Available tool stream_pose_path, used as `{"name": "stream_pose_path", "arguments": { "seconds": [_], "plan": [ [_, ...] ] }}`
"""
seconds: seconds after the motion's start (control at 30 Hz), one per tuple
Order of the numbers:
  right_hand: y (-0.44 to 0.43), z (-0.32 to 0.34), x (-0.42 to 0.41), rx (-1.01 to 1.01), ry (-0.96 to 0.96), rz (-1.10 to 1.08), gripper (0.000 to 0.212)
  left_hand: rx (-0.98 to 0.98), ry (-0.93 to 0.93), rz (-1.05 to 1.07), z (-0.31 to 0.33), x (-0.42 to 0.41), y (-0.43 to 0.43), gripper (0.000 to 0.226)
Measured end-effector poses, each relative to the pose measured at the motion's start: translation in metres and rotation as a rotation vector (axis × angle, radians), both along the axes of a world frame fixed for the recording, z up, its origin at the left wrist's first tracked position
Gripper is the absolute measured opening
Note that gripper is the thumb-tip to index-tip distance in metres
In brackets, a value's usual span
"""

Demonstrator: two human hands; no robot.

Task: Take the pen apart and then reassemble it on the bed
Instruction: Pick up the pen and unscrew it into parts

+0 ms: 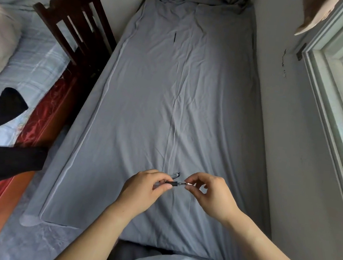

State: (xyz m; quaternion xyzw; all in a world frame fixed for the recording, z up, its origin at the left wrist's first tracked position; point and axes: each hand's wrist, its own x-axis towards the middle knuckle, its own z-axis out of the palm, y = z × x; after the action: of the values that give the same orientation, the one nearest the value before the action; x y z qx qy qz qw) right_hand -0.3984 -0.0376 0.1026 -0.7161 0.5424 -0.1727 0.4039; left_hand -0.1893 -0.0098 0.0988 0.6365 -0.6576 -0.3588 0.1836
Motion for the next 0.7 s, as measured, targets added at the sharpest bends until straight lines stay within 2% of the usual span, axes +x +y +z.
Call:
{"name": "stream_pose_path", "arguments": {
  "seconds": [0.2, 0.47, 0.7],
  "plan": [
    [-0.014, -0.018, -0.006, 0.02, 0.023, -0.045, 0.004, 0.024, -0.059, 0.096, -0.012, 0.023, 0.006, 0.006],
    [-0.041, -0.079, 0.02, 0.082, 0.131, -0.034, 0.005, 0.16, -0.054, 0.158, -0.036, 0.039, 0.035, 0.008],
    [-0.023, -0.099, 0.014, -0.008, 0.212, 0.03, 0.037, 0.202, -0.03, 0.127, -0.049, 0.03, 0.039, 0.008]
  ]
}}
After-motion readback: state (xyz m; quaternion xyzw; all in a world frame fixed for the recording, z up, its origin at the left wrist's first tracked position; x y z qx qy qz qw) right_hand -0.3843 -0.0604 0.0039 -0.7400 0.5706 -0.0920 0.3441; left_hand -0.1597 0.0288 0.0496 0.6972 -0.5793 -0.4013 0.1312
